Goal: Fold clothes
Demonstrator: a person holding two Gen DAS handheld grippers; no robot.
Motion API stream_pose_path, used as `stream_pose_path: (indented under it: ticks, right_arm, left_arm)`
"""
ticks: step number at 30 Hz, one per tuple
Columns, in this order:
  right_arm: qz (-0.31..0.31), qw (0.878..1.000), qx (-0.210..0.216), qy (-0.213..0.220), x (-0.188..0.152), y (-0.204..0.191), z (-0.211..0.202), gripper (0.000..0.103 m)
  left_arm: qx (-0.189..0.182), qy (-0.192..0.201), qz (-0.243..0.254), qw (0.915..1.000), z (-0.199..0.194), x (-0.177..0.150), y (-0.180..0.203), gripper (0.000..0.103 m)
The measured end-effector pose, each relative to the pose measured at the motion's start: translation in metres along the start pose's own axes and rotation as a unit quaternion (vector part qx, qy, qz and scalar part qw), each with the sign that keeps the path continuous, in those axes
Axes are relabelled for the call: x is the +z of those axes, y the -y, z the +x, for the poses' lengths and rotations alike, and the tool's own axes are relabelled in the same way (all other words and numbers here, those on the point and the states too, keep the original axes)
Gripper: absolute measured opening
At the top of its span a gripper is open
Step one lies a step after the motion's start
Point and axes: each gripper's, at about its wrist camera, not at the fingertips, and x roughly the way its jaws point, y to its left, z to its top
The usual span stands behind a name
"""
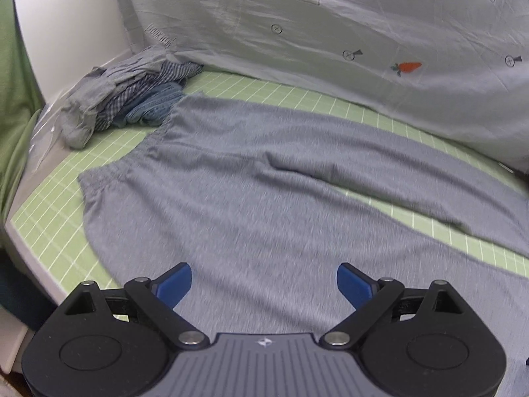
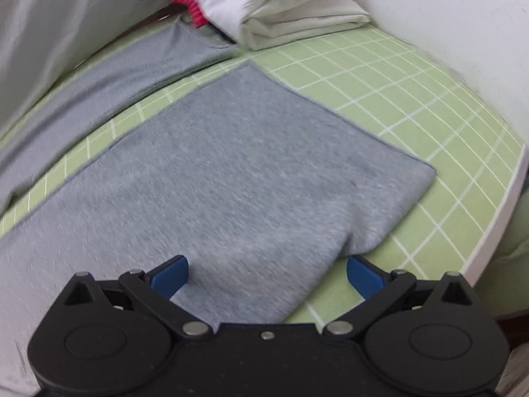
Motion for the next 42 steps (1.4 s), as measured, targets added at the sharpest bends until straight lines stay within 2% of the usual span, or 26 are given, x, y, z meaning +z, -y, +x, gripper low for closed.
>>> stream_pose_path:
  ticks: [7,9,10,11,12,13,14,16,20,28,33,37,40,42]
  right_arm:
    - [-0.013,1.000,-0.007,0.008,-0.001,-0.009,0.002,0.102]
    - [-0.020,1.000,0.001,0.018,-0.002,-0.011,-0.002,0.088]
    - [-0.026,0.999,0.005,0.025,-0.002,-0.012,-0.005,0.070]
    - [-0.032,0.999,0.010,0.031,-0.002,-0.013,-0.007,0.046]
    - [-0.038,0.998,0.015,0.037,-0.002,-0.014,-0.009,0.034]
    - [-0.040,0.998,0.020,0.041,-0.002,-0.015,-0.011,0.015]
    - [-0.033,0.998,0.028,0.039,-0.001,-0.015,-0.011,0.006]
    - [-0.018,0.998,0.042,0.036,0.001,-0.014,-0.012,0.006]
    - [0.012,0.998,0.034,0.054,0.001,-0.014,-0.020,0.005]
    - [0.030,0.997,-0.010,0.076,0.001,-0.038,-0.038,0.005]
    - [0.040,0.994,-0.043,0.089,0.002,-0.055,-0.047,0.005]
    - [0.054,0.992,-0.066,0.098,0.004,-0.068,-0.053,0.005]
    - [0.063,0.989,-0.078,0.106,0.004,-0.076,-0.058,0.005]
    - [0.068,0.988,-0.083,0.111,0.003,-0.081,-0.062,0.005]
  left_arm:
    - [0.002,-0.004,-0.003,1.0000,-0.001,0.004,-0.006,0.094]
    - [-0.003,-0.005,-0.004,1.0000,0.001,0.007,-0.008,0.094]
    - [-0.006,-0.006,-0.004,1.0000,0.002,0.009,-0.010,0.094]
    - [-0.008,-0.006,-0.003,0.9999,0.004,0.011,-0.012,0.094]
    - [-0.010,-0.007,-0.002,0.9999,0.005,0.013,-0.014,0.094]
    - [-0.012,-0.008,-0.001,0.9999,0.007,0.015,-0.016,0.094]
    - [-0.013,-0.010,-0.003,0.9999,0.010,0.018,-0.020,0.094]
    - [-0.014,-0.013,-0.011,0.9998,0.015,0.023,-0.031,0.094]
    - [-0.003,-0.020,-0.049,0.9986,0.031,0.036,-0.069,0.094]
    - [0.041,-0.047,-0.109,0.9921,0.080,0.070,-0.167,0.094]
    - [0.070,-0.087,-0.126,0.9858,0.127,0.085,-0.227,0.094]
    - [0.068,-0.111,-0.140,0.9816,0.161,0.092,-0.266,0.093]
    - [0.061,-0.123,-0.133,0.9815,0.177,0.096,-0.276,0.085]
    - [0.057,-0.131,-0.134,0.9805,0.184,0.097,-0.279,0.065]
